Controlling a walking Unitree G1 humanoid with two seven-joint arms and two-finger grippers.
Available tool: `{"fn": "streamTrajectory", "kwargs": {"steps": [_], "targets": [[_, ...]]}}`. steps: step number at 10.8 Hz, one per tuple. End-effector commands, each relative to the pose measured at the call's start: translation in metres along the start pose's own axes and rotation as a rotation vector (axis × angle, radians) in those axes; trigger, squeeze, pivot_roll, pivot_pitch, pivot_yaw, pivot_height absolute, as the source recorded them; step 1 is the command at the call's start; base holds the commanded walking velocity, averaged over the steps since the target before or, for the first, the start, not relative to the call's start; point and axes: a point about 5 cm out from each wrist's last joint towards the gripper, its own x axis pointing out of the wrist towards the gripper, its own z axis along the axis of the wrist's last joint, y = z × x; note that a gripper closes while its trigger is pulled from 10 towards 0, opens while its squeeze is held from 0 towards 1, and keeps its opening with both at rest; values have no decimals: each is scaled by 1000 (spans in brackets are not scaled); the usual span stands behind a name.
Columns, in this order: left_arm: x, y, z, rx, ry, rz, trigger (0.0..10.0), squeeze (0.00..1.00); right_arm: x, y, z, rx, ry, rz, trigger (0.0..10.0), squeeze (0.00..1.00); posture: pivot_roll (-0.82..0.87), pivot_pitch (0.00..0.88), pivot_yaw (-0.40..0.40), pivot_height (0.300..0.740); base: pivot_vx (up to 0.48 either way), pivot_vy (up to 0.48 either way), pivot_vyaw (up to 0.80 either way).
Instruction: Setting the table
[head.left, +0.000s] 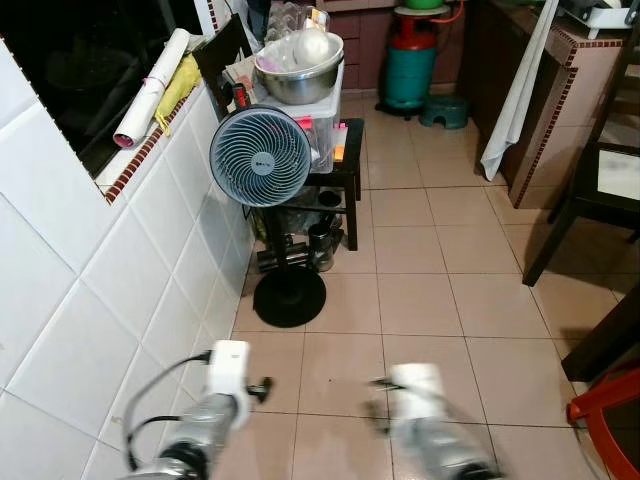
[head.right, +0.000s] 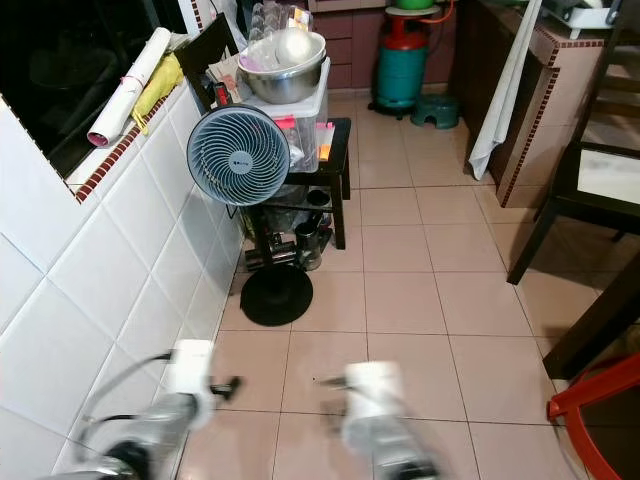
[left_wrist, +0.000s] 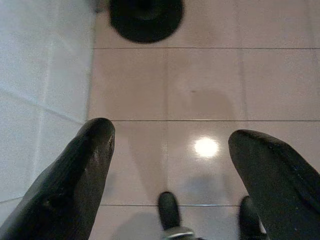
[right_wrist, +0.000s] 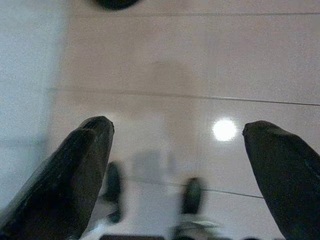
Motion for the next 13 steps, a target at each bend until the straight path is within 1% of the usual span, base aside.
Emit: {"fn": "streamTrajectory", "kwargs": {"steps": [1,2,3,4,5,6,7,8,9,10,11,12,13], "targets": [[0,0,0,6,-9,3,10000,0,1,12,3,-33,-17,13,10000,0,-88,0,101,740,0,0,0],[0,2,3,17,-25,6,10000,0,1,9,9,-102,-44,-9,10000,0,-86,0,99,740,0,0,0],[-1,8,9,16,-56,14,10000,0,1,7,19,-88,-83,11,10000,0,-83,0,93,740,0,0,0],[-2,14,27,23,-145,-5,10000,0,1,1,45,-93,-178,44,10000,0,-78,0,85,740,0,0,0],[-5,21,43,38,-232,-55,10000,0,-1,-6,71,-101,-277,45,10000,0,-67,0,69,740,0,0,0],[-7,24,50,81,-270,-79,10000,0,-3,-10,80,-96,-316,45,10000,0,-59,0,61,740,0,0,0],[-15,34,57,223,-361,-107,10000,0,-9,-16,96,-105,-448,48,10000,0,-52,0,53,740,0,0,0],[-23,39,58,234,-449,-119,10000,0,-16,-22,99,-139,-518,70,10000,0,-51,0,50,740,0,0,0],[-34,44,51,269,-509,-94,10000,0,-27,-30,98,-158,-609,88,10000,0,-51,0,51,740,0,0,0],[-43,51,42,185,-531,-53,10000,0,-43,-40,94,-109,-706,82,10000,0,-53,0,58,740,0,0,0],[-51,51,35,164,-561,-34,10000,0,-53,-47,86,-80,-732,51,10000,0,-55,0,65,740,0,0,0],[-60,44,17,75,-545,0,10000,0,-64,-54,64,-55,-725,10,10000,0,-62,0,74,740,0,0,0],[-63,45,13,32,-539,23,10000,0,-69,-56,55,-38,-713,-5,10000,0,-61,0,81,740,0,0,0]]}}
